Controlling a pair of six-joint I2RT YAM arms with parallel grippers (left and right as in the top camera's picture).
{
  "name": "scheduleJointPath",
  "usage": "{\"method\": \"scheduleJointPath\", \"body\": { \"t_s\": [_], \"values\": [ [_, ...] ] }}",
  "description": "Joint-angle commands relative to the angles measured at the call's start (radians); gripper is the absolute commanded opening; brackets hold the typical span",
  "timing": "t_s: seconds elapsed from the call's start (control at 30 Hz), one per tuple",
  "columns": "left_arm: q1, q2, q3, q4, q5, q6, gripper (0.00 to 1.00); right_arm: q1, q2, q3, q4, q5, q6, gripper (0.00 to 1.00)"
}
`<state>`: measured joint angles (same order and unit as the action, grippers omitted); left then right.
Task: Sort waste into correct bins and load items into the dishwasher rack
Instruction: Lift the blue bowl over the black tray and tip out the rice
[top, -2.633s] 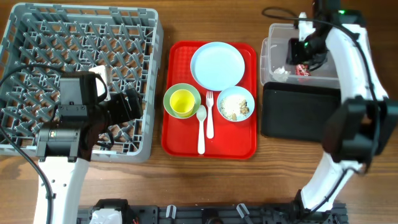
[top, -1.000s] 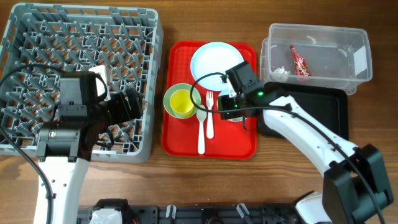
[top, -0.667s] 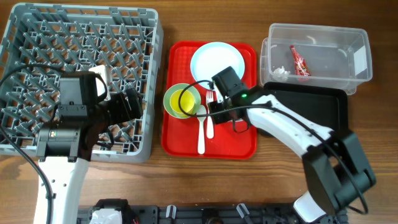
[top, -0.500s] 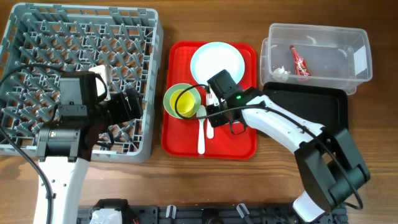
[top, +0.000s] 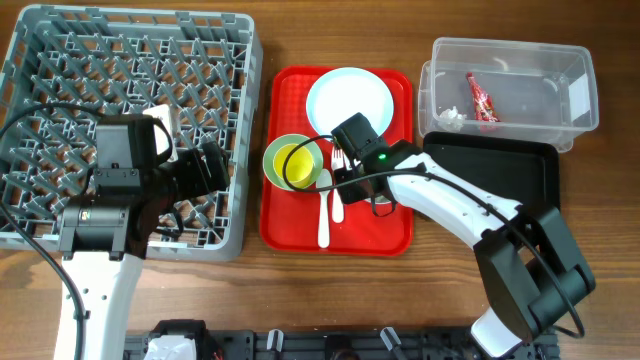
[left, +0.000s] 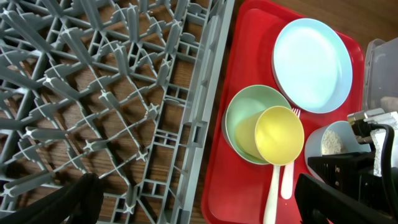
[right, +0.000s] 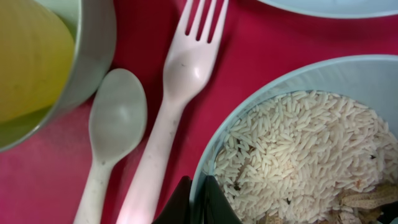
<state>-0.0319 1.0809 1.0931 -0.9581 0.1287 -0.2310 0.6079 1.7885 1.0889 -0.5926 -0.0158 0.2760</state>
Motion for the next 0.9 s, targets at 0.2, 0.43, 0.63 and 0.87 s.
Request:
{"method": "scheduleJointPath", "body": {
  "t_s": [0.2, 0.43, 0.63, 0.87],
  "values": [
    [-0.005, 0.0, 0.017, 0.003, 0.012, -0.013, 1.0, -0.002, -0.074, 0.054, -0.129, -0.011, 0.047, 0.04],
    [-0.005, 0.0, 0.017, 0.003, 0.012, -0.013, 1.0, -0.069, -0.192, 0.086, -0.173, -0.11, 0.037, 0.04],
    [-0.005, 0.0, 0.017, 0.003, 0.012, -0.013, 1.0, -0.213, -0.266, 0.086, -0.179, -0.274, -0.023, 0.04],
    [-0.005, 0.0, 0.017, 0.003, 0.012, -0.013, 1.0, -0.428, -0.287, 0.084, -0.205, -0.439, -0.089, 0.04]
  ]
}}
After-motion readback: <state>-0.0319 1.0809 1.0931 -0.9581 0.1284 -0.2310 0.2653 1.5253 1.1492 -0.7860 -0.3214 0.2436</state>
